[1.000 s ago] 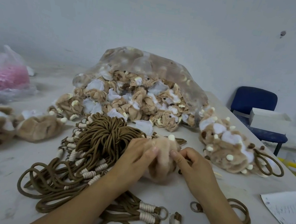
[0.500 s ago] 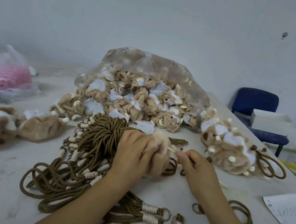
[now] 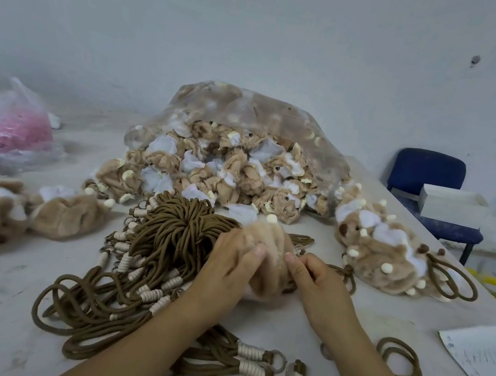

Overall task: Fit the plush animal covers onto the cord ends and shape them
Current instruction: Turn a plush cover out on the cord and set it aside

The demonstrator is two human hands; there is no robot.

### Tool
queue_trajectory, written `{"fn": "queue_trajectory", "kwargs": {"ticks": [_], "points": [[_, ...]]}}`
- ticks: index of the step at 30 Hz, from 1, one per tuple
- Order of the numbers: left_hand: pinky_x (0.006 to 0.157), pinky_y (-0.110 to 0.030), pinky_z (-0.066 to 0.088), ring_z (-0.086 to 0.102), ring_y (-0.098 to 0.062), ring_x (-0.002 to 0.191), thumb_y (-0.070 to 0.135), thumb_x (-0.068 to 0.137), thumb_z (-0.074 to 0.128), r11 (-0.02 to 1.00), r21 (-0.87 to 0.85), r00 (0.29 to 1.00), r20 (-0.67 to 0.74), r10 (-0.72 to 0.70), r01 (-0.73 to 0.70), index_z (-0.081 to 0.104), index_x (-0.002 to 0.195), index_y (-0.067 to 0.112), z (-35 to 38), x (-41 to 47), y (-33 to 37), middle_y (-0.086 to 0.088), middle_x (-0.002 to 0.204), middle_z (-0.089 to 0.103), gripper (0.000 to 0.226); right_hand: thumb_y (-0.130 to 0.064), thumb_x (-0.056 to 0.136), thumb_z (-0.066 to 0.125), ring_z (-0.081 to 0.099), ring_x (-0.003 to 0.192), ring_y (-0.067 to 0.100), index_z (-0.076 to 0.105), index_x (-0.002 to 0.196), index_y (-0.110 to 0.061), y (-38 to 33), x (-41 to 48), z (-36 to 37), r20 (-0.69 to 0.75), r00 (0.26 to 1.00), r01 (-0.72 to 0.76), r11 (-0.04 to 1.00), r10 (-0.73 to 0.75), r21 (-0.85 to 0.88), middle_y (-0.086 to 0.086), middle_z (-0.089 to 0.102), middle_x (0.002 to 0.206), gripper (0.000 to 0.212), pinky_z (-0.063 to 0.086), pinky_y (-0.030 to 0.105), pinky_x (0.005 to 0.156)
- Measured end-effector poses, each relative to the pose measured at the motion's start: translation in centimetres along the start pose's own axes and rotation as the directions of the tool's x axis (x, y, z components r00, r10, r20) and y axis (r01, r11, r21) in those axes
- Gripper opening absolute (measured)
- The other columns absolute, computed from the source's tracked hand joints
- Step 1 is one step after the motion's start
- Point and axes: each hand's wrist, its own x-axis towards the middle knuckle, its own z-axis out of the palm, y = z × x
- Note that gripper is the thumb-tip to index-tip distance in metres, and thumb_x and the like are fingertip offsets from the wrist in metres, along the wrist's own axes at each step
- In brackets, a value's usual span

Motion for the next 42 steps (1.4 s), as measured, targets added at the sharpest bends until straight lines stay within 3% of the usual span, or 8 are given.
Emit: {"fn": "queue_trajectory", "kwargs": {"ticks": [7, 13, 18, 25, 31, 34, 38, 42], "points": [[0.091, -0.023, 0.041, 0.051, -0.016, 0.107, 0.056, 0.095, 0.035, 0.993, -0.067, 0.992, -0.075, -0.104, 0.099, 0.061, 0.100, 0.013, 0.2, 0.1, 0.1, 0.006, 0.100, 0.055, 0.051, -0.042, 0.092, 0.053, 0.058, 0.073, 0.014, 0.061, 0.073, -0.016, -0.4, -0.1, -0.3, -0.029, 0.998, 0.049, 0.996, -0.051, -0.077, -0.002, 0.063, 0.071, 0.033, 0.044, 0.040, 0.082], [0.086, -0.032, 0.043, 0.051, -0.020, 0.096, 0.050, 0.093, 0.036, 0.999, 0.013, 0.987, -0.156, -0.030, 0.033, 0.059, 0.089, 0.006, -0.3, 0.1, 0.6, 0.004, 0.089, 0.051, 0.050, -0.047, 0.088, 0.056, 0.053, 0.066, 0.006, 0.055, 0.063, -0.028, -0.3, 0.1, -1.5, -0.075, 0.992, 0.095, 0.989, -0.104, -0.113, -0.015, 0.055, 0.065, 0.031, 0.043, 0.052, 0.087], [0.085, -0.029, 0.039, 0.045, -0.016, 0.094, 0.049, 0.094, 0.035, 0.988, 0.155, 0.995, -0.098, 0.037, -0.022, 0.053, 0.088, 0.007, -0.4, 0.0, 0.4, 0.006, 0.088, 0.046, 0.046, -0.064, 0.077, 0.043, 0.053, 0.073, 0.003, 0.051, 0.060, -0.035, -0.9, 0.1, -1.7, -0.035, 0.986, 0.154, 0.978, -0.160, -0.141, -0.026, 0.056, 0.077, 0.035, 0.043, 0.050, 0.084], [0.083, -0.026, 0.036, 0.040, -0.014, 0.089, 0.043, 0.094, 0.040, 0.980, 0.190, 0.986, -0.141, 0.089, -0.061, 0.048, 0.085, 0.012, -0.1, 0.2, 0.3, 0.011, 0.086, 0.041, 0.033, -0.046, 0.088, 0.056, 0.057, 0.070, 0.004, 0.059, 0.068, -0.024, -0.2, 0.1, -0.5, -0.032, 0.997, 0.069, 0.994, -0.072, -0.084, -0.009, 0.064, 0.070, 0.029, 0.045, 0.043, 0.084], [0.082, -0.027, 0.034, 0.037, -0.013, 0.089, 0.046, 0.092, 0.035, 0.969, 0.233, 0.958, -0.251, 0.138, -0.078, 0.052, 0.087, 0.009, -0.2, 0.5, 0.2, 0.000, 0.090, 0.048, 0.041, -0.060, 0.082, 0.049, 0.048, 0.059, 0.005, 0.058, 0.068, -0.018, 0.1, 0.1, -0.7, -0.037, 0.997, 0.061, 0.997, -0.062, -0.040, -0.007, 0.054, 0.061, 0.045, 0.034, 0.018, 0.055], [0.082, -0.028, 0.033, 0.035, -0.012, 0.090, 0.046, 0.091, 0.035, 0.964, 0.253, 0.951, -0.273, 0.147, -0.077, 0.050, 0.088, 0.013, -0.2, 0.5, 0.2, 0.002, 0.091, 0.045, 0.037, -0.065, 0.075, 0.045, 0.046, 0.054, 0.004, 0.060, 0.071, -0.013, 0.2, 0.2, -1.0, -0.031, 0.999, 0.028, 1.000, -0.029, -0.011, -0.013, 0.049, 0.055, 0.054, 0.034, 0.015, 0.051], [0.081, -0.031, 0.034, 0.037, -0.016, 0.090, 0.046, 0.091, 0.033, 0.957, 0.277, 0.964, -0.218, 0.151, -0.087, 0.051, 0.090, 0.008, 0.1, 0.4, 0.2, -0.001, 0.091, 0.045, 0.042, -0.065, 0.076, 0.046, 0.047, 0.057, 0.002, 0.059, 0.069, -0.015, 0.1, 0.2, -1.3, -0.021, 0.997, 0.073, 0.997, -0.073, -0.026, -0.017, 0.050, 0.058, 0.053, 0.034, 0.015, 0.056], [0.083, -0.031, 0.034, 0.038, -0.016, 0.090, 0.043, 0.093, 0.033, 0.938, 0.323, 0.967, -0.169, 0.188, -0.126, 0.053, 0.090, 0.005, 0.2, 0.3, 0.2, -0.005, 0.092, 0.048, 0.043, -0.065, 0.077, 0.044, 0.054, 0.069, 0.005, 0.057, 0.063, -0.028, -0.2, 0.3, -1.7, -0.020, 0.990, 0.136, 0.988, -0.138, -0.077, -0.016, 0.058, 0.073, 0.042, 0.041, 0.037, 0.080]]}}
